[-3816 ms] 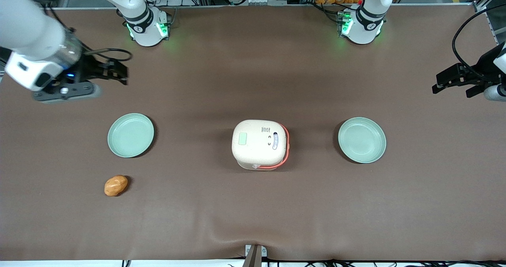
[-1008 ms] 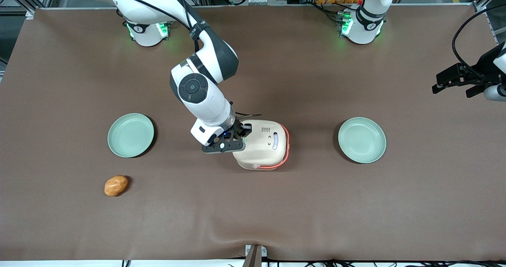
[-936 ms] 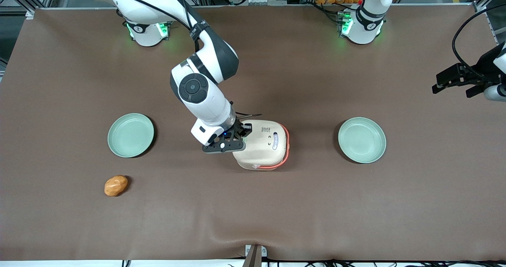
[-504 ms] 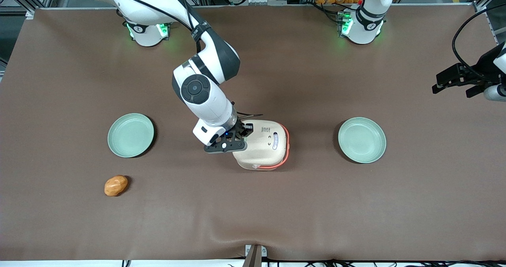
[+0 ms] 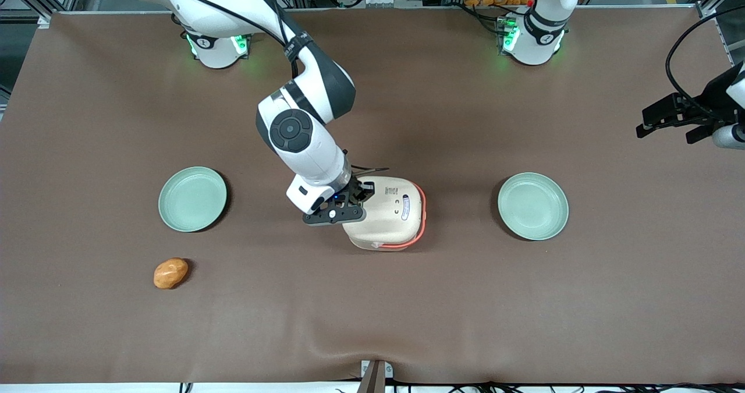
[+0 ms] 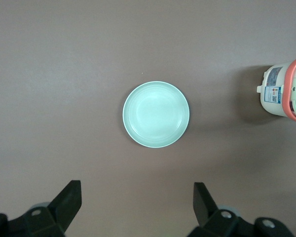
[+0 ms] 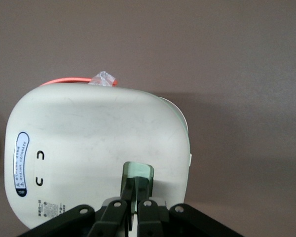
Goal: Press rice cooker button with right arm
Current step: 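Lower the closed right gripper fingertips onto the green lid button and press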
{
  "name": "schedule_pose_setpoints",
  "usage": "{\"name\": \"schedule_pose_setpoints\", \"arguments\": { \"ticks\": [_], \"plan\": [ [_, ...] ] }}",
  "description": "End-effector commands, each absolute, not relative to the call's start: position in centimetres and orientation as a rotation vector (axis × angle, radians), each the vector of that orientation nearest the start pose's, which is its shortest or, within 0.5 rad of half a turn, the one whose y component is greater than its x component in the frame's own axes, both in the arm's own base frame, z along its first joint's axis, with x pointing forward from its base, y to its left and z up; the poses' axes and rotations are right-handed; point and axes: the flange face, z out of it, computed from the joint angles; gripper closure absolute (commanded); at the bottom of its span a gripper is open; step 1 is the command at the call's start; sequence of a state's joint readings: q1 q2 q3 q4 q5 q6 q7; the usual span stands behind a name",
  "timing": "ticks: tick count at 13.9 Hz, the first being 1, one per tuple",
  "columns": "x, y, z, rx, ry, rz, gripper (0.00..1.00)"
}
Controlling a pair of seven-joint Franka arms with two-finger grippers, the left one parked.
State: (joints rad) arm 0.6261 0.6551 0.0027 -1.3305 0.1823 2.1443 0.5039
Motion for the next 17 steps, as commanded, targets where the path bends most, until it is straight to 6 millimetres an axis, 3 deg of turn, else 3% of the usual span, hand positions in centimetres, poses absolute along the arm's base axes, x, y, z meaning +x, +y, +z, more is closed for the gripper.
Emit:
{"name": "schedule_pose_setpoints", "arguments": {
  "ticks": [1,6,12,15,17],
  "plan": [
    [59.7,46.0,34.5,-2.907,-0.061,-0.066,0.93],
    [59.8,46.1,35.8,-2.895,-0.055,-0.078,0.92],
    [59.4,46.5,40.4,-2.861,-0.050,-0.007,0.85],
    [59.4,45.4,43.6,-2.858,-0.048,-0.003,0.71],
    [59.4,44.2,45.5,-2.861,-0.038,0.009,0.46]
  ]
}}
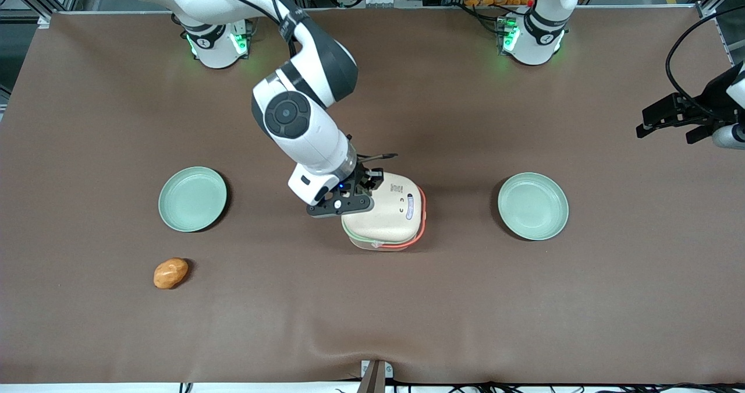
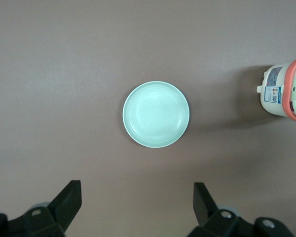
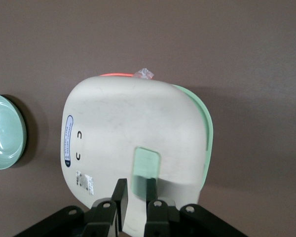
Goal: Press rice cooker button with right arm
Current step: 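Lift the right gripper away as the rice cooker lid springs open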
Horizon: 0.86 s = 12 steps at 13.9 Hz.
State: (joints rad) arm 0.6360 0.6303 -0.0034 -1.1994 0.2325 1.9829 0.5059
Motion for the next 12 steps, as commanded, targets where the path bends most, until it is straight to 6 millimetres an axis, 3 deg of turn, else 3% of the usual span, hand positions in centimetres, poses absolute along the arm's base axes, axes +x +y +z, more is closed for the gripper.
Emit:
{"name": "schedule_pose_setpoints", "arguments": {
  "ticks": [1,4,9,12],
  "plan": [
    [59.3,43.6,46.8,-2.859,-0.036,0.007,0.33],
    [59.0,41.8,50.0,-2.860,-0.027,0.010,0.00],
    [58.6,35.4,55.9,-2.894,0.030,0.076,0.00],
    [58.4,29.7,59.6,-2.925,0.080,0.095,0.00]
  ]
}}
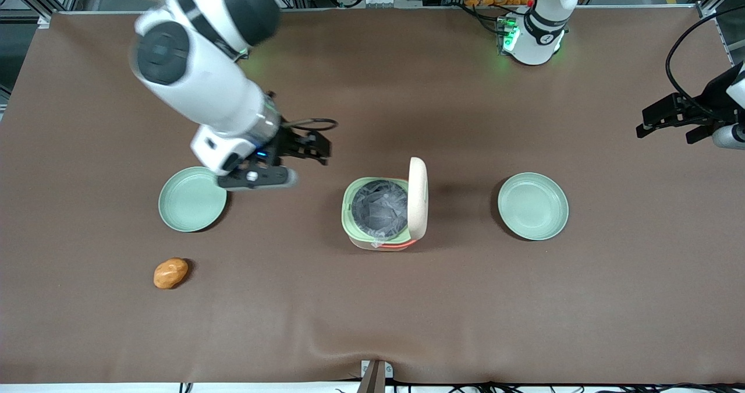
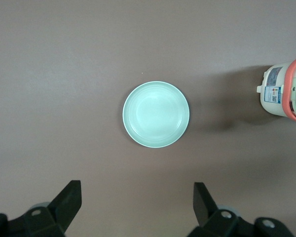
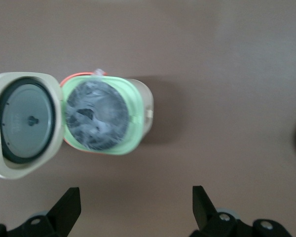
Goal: Press rice cooker button with right arm
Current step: 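Lift the right gripper away as the rice cooker lid springs open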
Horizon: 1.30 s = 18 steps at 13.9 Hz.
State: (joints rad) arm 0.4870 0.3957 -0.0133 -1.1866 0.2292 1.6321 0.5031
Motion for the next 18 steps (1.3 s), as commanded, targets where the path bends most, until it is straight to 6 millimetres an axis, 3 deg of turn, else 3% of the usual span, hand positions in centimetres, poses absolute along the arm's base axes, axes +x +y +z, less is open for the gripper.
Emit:
{"name": "schedule_pose_setpoints", "arguments": {
  "ticks": [1,3,6,10,13,18],
  "plan": [
    [58.2,27.8,60.9,-2.930,0.100,0.097,0.00],
    [58.3,22.9,62.7,-2.940,0.119,0.110,0.00],
    [57.9,13.7,65.0,-2.956,0.161,0.176,0.00],
    [56.8,4.6,66.8,-3.076,-0.006,0.135,0.00],
    [56.7,0.6,64.8,-3.102,0.047,0.203,0.00],
    [56.8,-0.3,62.7,-3.166,0.063,0.250,0.00]
  ]
}}
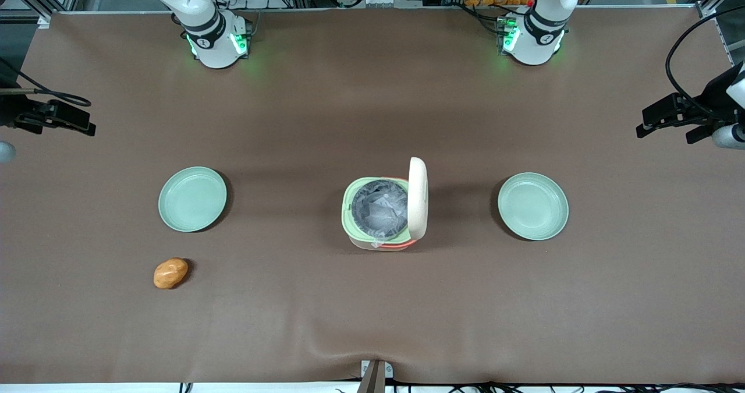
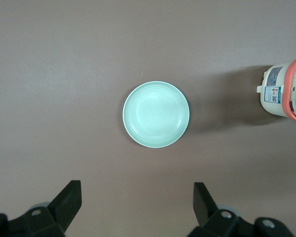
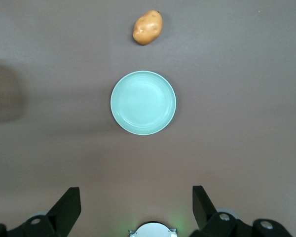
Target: Press rice cooker button with right arm
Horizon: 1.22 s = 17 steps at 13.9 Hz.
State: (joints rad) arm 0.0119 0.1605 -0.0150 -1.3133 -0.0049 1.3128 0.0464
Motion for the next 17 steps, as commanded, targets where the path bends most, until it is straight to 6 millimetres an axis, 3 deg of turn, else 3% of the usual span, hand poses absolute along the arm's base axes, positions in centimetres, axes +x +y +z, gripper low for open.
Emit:
{"name": "schedule_pose_setpoints", "arguments": {
  "ticks": [1,4,11,17],
  "plan": [
    [56.9,-0.3,62.2,-3.167,0.063,0.247,0.00],
    [56.9,-1.5,62.1,-3.152,0.026,0.238,0.00],
    [55.1,-0.8,63.4,-3.144,0.108,0.316,0.00],
    [55.2,-0.7,63.4,-3.144,0.106,0.309,0.00]
  ]
}}
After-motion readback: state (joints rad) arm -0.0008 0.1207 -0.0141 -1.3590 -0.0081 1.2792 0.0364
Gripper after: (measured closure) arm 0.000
